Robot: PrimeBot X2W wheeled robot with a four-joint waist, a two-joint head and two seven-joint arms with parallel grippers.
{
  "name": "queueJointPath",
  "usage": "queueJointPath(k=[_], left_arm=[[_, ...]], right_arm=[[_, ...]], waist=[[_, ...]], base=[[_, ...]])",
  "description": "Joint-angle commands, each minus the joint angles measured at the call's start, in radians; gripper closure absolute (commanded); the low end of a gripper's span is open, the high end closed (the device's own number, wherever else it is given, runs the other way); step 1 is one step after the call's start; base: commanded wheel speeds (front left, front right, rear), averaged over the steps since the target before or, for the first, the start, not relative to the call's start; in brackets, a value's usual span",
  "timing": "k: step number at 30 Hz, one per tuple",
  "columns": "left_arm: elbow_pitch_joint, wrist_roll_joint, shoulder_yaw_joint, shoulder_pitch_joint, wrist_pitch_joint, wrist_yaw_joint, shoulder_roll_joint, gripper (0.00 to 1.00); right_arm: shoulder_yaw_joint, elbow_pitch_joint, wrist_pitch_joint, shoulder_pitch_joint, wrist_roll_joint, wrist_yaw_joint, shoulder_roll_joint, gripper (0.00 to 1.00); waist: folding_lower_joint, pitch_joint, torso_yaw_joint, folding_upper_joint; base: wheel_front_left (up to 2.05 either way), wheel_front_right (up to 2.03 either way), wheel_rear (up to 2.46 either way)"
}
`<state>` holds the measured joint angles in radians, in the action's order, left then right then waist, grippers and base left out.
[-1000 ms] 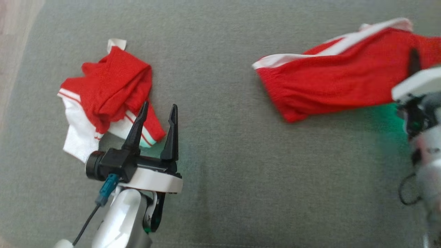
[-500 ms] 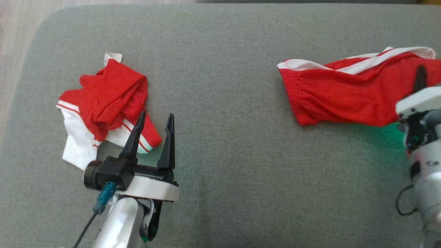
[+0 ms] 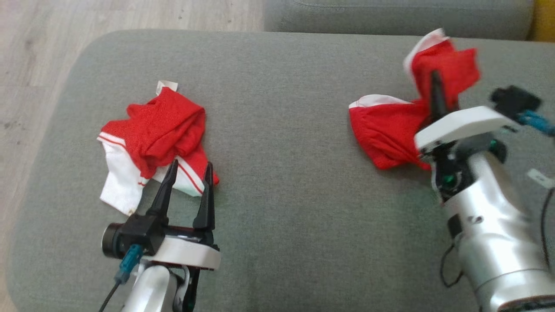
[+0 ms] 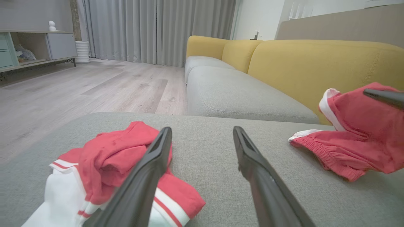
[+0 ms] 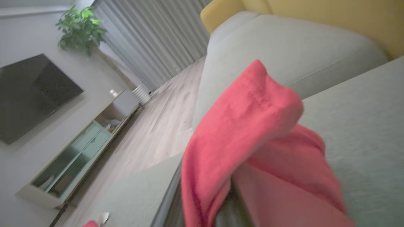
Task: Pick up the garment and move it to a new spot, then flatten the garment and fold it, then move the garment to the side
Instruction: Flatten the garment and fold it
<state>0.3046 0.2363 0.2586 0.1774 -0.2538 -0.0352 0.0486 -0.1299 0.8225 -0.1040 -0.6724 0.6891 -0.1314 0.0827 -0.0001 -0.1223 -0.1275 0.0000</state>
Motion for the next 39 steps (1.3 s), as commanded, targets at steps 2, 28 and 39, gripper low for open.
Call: queueJointPath(k=[2,28,39], left_arm=[[-0.032,-0.008,-0.035,0.020,-0.008,-0.001,0.002,0.00],[-0.026,0.017,-0.020,-0.012,-0.008,0.011,0.002,0.00],[-0.040,0.010,-0.044,-0.034,-0.008,0.012,0.002,0.00]], right_arm=[[-0.065,-0.043,0.007,-0.001,0.005,0.001,-0.022,1.00],[-0.425,0.225,-0.155,0.018,-0.356,0.001,-0.028,0.00],[-0.275,-0.016,-0.157,0.139,-0.405,0.001,0.017,0.00]], waist=[[0.0001,0.005,-0.011,0.0000],[0.0001,0.054,0.016,0.0000],[0.0001,0.101,0.096,0.0000]], base=[[0.00,0.00,0.00],[0.00,0.00,0.00],[0.00,0.00,0.00]])
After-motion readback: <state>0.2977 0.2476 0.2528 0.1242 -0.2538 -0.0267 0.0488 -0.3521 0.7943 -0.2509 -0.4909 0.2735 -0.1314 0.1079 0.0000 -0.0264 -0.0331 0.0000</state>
